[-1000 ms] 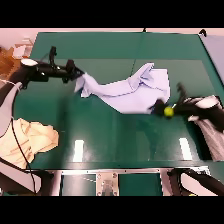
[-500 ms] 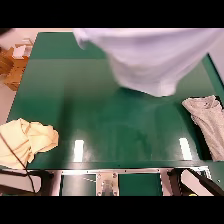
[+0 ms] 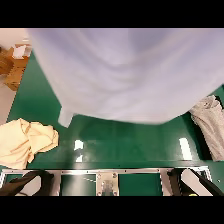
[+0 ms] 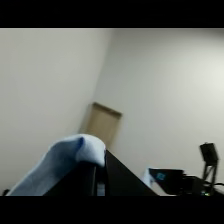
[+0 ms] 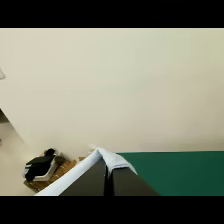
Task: Fold the shirts.
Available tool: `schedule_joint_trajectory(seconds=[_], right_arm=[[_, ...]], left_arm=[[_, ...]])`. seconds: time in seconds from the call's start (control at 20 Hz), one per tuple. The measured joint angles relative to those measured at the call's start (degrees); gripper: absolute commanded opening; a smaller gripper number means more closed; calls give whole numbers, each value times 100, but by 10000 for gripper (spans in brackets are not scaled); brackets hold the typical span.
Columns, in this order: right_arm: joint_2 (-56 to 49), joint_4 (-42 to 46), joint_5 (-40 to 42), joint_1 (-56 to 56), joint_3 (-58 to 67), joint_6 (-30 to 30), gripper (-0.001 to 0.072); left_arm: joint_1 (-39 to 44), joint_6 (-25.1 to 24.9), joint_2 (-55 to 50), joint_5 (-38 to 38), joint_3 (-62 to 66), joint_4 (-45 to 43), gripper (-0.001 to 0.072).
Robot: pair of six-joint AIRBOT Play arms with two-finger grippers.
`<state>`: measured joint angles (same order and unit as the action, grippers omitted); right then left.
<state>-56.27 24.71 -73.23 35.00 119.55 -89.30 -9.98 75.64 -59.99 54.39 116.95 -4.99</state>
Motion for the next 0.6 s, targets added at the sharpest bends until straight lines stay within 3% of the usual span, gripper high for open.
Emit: schedule_joint_trajectory(seconds=[0.15,0.3,0.45,0.6], right_arm=[[31,-146,-70,20,0,61,11],[39,-201,-323,26,-286,98,11],[39,-42,-599,-9,-925,133,12],[-24,372,-669,-208,-2020,247,12]], left_arm=[[-13,785,380,155,-11,-1589,25],[90,1152,522,516,-431,-2332,25],[490,1215,555,417,-1578,-2695,25],[1134,994,369,-546,-3167,-2835,25]])
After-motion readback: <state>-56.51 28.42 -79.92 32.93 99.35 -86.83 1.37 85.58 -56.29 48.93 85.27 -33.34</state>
